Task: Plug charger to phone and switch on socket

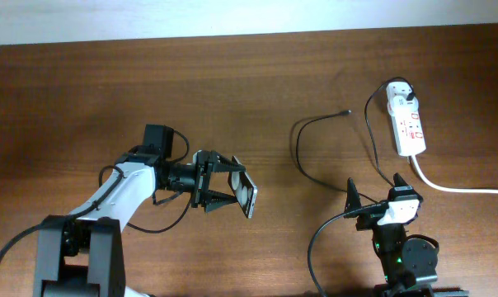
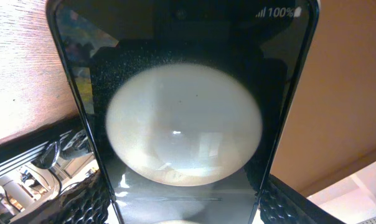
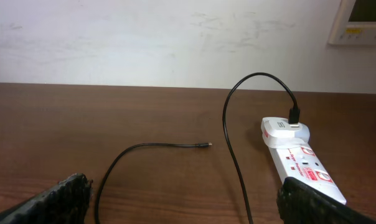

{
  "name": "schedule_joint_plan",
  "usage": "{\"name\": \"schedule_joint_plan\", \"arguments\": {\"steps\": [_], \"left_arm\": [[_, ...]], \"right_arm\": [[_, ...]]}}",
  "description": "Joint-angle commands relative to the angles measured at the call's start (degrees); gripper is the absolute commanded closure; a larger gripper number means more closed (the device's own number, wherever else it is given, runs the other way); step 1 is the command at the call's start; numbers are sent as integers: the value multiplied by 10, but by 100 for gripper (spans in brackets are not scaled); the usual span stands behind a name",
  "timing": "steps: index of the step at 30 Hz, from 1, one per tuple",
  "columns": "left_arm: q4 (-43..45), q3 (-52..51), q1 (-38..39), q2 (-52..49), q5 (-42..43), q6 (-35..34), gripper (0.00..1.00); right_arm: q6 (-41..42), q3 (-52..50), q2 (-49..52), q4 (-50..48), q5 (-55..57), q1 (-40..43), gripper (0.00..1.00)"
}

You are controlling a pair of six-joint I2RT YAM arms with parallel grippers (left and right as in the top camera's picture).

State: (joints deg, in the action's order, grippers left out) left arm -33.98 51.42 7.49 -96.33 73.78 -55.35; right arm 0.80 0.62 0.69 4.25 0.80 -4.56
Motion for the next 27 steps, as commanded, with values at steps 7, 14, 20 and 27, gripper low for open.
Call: {"name": "schedule_joint_plan", "arguments": {"steps": [7,14,20,27], "left_arm": [[36,1,-1,0,34,-5,29],[38,1,-1,0,33,25,29],[38,1,-1,0,-1,27,29],[96,1,-1,0,-1,27,29]], "right_arm": [[101,-3,-3,-2,-75,-3,1],[522,-3,-3,-14,-567,-3,1],[438,4,-2,-53,-575,-3,1],[291,143,197,79,-487,-3,1]]}}
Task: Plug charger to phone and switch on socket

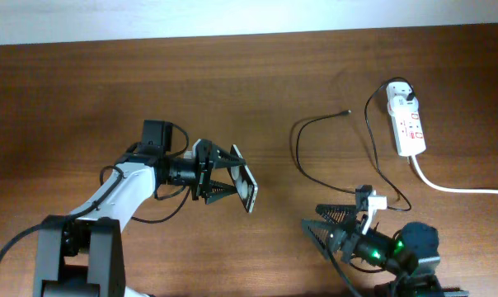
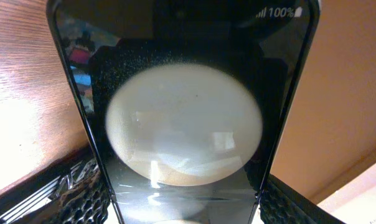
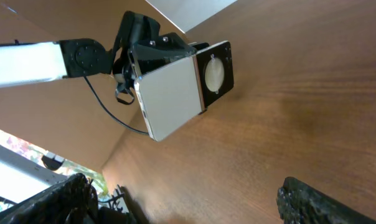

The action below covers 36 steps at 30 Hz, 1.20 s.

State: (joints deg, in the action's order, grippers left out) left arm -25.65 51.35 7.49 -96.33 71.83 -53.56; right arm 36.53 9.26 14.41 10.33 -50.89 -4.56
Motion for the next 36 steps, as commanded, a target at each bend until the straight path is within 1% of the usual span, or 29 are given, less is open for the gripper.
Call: {"name": "schedule_joint_plan", "arguments": {"steps": [1,3,4,5,6,8,9,11,12,13,16,17,18,19,21,22,24,25,26,27,30,31,33,34,35,36], "left_arm": [[12,1,-1,0,18,9,29],[12,1,-1,0,7,0,29],[18,1,-1,0,-9,-15,29],[28,1,-1,0,-14,-25,29],[57,1,-1,0,-13,-48,30],[69,1,-1,0,-13,-61,29],[72,1,-1,0,-14,-65,30],[72,1,-1,0,-13,-65,29],[72,1,-1,0,-13,-64,29],[72,1,-1,0,-13,-64,29],[72,1,-1,0,-11,-64,29],[72,1,-1,0,-11,-64,29],[72,1,-1,0,-11,-64,29],[72,1,-1,0,-11,-64,29],[72,1,-1,0,-11,-64,29],[72,1,-1,0,-11,-64,29],[72,1,-1,0,-11,-64,28],[72,1,-1,0,-11,-64,28],[72,1,-1,0,-11,-64,28],[72,1,-1,0,-11,-64,28],[72,1,-1,0,-11,-64,28],[72,1,-1,0,-11,-64,27],[72,1,-1,0,-11,-64,19],[72,1,-1,0,-7,-64,10],[83,1,-1,0,1,-61,3],[130,1,-1,1,29,-57,1]], "right_arm": [[-102,96,114,50,54,-3,1],[-158,187,213,126,106,-18,1],[-179,230,250,163,144,-42,1],[-184,259,277,180,181,-69,1],[-183,303,318,182,248,-143,1],[-176,327,344,180,345,-225,1],[-147,329,355,161,420,-284,1],[-118,329,392,104,544,-370,1],[-118,329,409,86,558,-387,1],[-111,329,455,44,587,-412,1],[-55,329,549,-23,590,-416,1],[-54,329,571,-41,574,-416,2],[-54,329,581,-49,567,-416,8],[-54,329,587,-50,560,-416,22],[-54,329,590,-50,556,-416,32],[-54,329,590,-50,556,-416,42],[-54,329,590,-50,553,-416,58],[-54,329,590,-50,545,-416,59],[-54,329,590,-50,539,-416,63],[-54,329,590,-50,539,-416,73],[-54,329,590,-50,513,-416,91],[-54,329,590,-50,506,-416,95],[-54,329,590,-50,504,-416,96],[-54,329,589,-50,504,-416,96],[-54,329,584,-50,504,-416,96],[-54,329,574,-50,504,-416,96]]}}
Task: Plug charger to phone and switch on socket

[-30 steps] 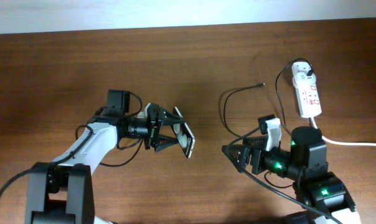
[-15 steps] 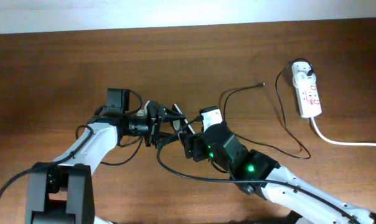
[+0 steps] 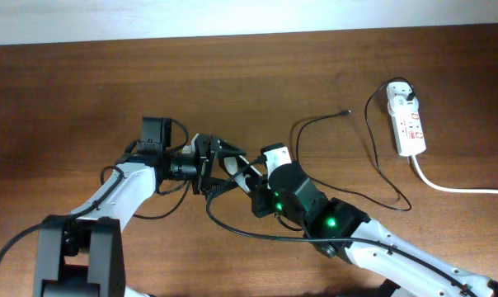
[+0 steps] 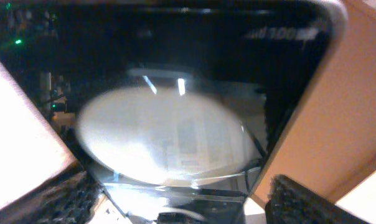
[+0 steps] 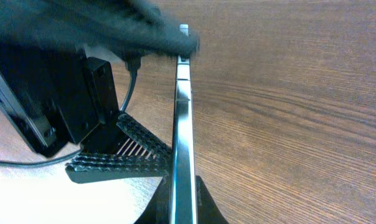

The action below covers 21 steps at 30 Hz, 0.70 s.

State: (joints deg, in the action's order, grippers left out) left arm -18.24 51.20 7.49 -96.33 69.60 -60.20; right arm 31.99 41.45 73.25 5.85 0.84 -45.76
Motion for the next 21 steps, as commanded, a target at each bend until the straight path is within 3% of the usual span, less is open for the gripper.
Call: {"name": "schedule_joint_plan", "arguments": {"steps": [1,4,7,9,11,12,14,16,18,21], "left_arm": [[122,3,-1,4,84,9,1],[221,3,-1,64,99,12,1],[213,3,-1,210,26,43,1],[69,3,-1,353,-87,121,1],[-136,3,-1,494,-287,178,1],[-233,3,-1,567,-386,179,1],[-362,3,-1,679,-501,179,1],[-485,3,-1,763,-551,179,1],[-579,3,-1,781,-573,129,1],[-562,-19,-1,781,-576,57,1]], "right_arm": [[-8,7,-30,-5,-13,-2,96],[14,7,-94,35,-17,31,96],[17,7,-184,121,-19,75,96],[18,7,-246,172,-20,81,96],[18,7,-290,217,-19,81,96],[18,7,-305,238,-19,81,96],[56,5,-309,253,-20,81,96],[125,3,-305,252,-19,79,96],[211,3,-299,252,-19,79,96],[293,3,-277,206,-20,79,96]]}}
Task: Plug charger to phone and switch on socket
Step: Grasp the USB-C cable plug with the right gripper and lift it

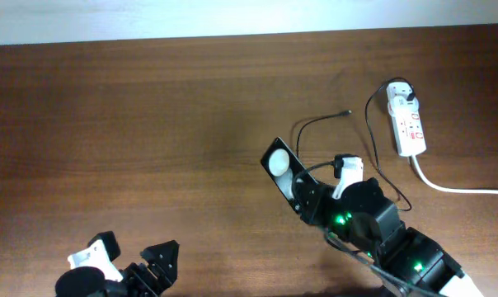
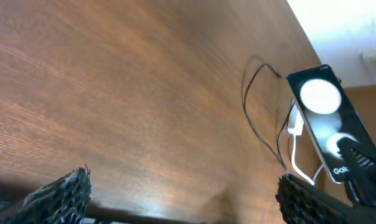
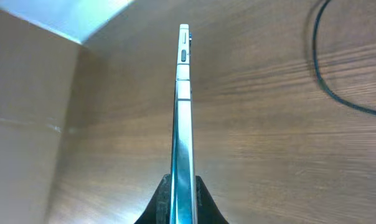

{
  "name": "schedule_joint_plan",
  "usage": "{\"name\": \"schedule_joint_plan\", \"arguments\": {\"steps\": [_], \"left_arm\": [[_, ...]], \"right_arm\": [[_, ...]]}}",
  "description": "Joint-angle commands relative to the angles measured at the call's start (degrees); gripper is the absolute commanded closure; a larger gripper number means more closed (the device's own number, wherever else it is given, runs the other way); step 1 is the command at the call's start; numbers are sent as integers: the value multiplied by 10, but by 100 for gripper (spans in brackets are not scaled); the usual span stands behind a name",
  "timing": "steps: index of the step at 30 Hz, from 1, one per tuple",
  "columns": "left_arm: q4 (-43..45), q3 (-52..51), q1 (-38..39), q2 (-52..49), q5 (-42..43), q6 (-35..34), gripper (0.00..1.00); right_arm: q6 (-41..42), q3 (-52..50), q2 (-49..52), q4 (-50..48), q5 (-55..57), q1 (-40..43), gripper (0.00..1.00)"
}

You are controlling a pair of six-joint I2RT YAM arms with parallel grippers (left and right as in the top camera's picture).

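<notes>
The phone (image 1: 279, 164), black-faced with a white disc on its screen, stands on edge above the mid-table with my right gripper (image 1: 302, 198) shut on its lower end. The right wrist view shows the phone (image 3: 184, 106) edge-on, clamped between the pads (image 3: 169, 202). In the left wrist view the phone (image 2: 328, 121) is far off at the right. My left gripper (image 1: 155, 264) is open and holds nothing at the table's near left edge. The black charger cable (image 1: 303, 132) ends in a free plug tip (image 1: 348, 111) right of the phone. The white socket strip (image 1: 407, 124) lies at the far right.
A thick white mains lead (image 1: 455, 188) runs from the strip off the right edge. The charger adapter (image 1: 401, 95) sits in the strip's far end. The black cable loops between the phone and the strip. Bare wood lies to the left.
My left gripper has let go of the phone and now sits open at the near left edge. The right gripper holds the phone alone, further right, close to the cable loop.
At first my left gripper held the phone upright mid-table while the right arm rested near the front right. Then the right wrist faced the phone. Then the right gripper was on the phone beside the left one. Now only the right holds it.
</notes>
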State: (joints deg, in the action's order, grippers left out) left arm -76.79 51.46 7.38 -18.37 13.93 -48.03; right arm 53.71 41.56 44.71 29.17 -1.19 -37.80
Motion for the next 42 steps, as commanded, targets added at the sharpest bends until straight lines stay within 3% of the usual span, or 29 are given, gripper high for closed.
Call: {"name": "schedule_joint_plan", "arguments": {"steps": [1,4,5,9,13,19,24,27,29,33,35,37,42], "left_arm": [[65,-43,0,2,3,-92,1],[206,-146,0,1,74,-193,1],[243,-171,0,1,87,-246,1],[356,-186,0,1,88,-279,0],[358,-186,0,1,81,-330,1],[358,-186,0,-31,132,-476,6],[367,-186,0,-110,162,-518,12],[436,-186,12,-166,172,-518,16],[500,-186,32,-209,172,-518,27],[602,-186,77,-282,172,-518,35],[607,-186,80,-310,175,-521,49],[632,-186,80,-318,184,-546,53],[669,-186,80,-318,183,-548,86]], "right_arm": [[105,2,24,-55,-11,0,96],[139,2,98,-146,-124,0,96],[194,2,126,-149,-160,0,96],[337,2,214,-190,-277,0,96],[425,2,247,-257,-336,0,96],[433,2,247,-320,-336,0,96],[433,2,247,-338,-359,0,96],[433,2,247,-340,-359,0,96],[448,2,247,-340,-359,0,96],[469,2,247,-340,-359,0,96],[474,2,247,-340,-359,0,96],[476,2,247,-340,-357,0,96],[478,2,247,-340,-356,0,96]]}}
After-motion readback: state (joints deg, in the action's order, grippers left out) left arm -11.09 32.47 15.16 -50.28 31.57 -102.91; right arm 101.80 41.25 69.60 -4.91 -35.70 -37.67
